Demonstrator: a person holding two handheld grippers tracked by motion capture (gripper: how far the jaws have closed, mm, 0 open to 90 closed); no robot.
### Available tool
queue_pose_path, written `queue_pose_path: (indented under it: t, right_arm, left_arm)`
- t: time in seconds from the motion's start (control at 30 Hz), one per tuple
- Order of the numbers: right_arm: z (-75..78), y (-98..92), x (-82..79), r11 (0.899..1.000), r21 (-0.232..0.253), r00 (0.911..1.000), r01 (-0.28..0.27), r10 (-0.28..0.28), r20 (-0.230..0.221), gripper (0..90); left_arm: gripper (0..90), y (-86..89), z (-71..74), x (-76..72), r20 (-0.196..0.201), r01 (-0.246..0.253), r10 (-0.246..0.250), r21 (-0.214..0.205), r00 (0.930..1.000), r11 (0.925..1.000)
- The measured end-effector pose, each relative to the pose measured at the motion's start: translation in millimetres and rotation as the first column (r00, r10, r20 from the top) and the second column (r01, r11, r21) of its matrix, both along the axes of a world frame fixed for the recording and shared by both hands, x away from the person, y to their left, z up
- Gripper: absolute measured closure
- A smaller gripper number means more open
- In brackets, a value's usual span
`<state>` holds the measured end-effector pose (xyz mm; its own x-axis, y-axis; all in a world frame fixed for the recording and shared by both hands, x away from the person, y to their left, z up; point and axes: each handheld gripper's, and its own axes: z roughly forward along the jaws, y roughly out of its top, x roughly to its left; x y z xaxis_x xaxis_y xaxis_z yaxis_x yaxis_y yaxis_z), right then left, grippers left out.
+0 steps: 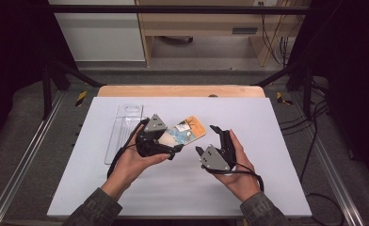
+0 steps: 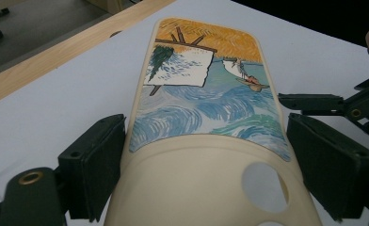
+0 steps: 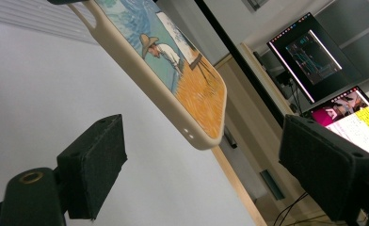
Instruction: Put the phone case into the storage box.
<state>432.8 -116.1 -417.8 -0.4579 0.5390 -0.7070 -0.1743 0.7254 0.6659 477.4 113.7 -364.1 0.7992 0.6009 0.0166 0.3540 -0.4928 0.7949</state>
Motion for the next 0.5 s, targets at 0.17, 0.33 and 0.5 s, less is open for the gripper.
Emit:
queue_pose_path:
  t: [0.17,0.33,0.5]
  right_arm:
    - [-1.7,7.6,0.8,1.0,-0.021,0.9999,-0.012,0.012,0.01,16.4]
    - [-3.2,12.9,2.1,0.999,-0.045,0.9996,-0.019,0.02,0.022,17.7]
    - [-4.9,16.9,2.3,0.998,-0.06,0.9993,-0.026,0.028,0.025,19.1]
  left_arm:
    - [14.1,-2.6,0.6,-2.3,-0.001,0.011,-0.011,0.0,0.9999,0.9999]
    - [14.1,-3.3,1.0,-3.7,-0.004,0.019,-0.019,0.005,0.9998,0.9998]
    - [14.1,-2.3,1.9,-4.5,-0.005,0.026,-0.026,0.006,0.9997,0.9996]
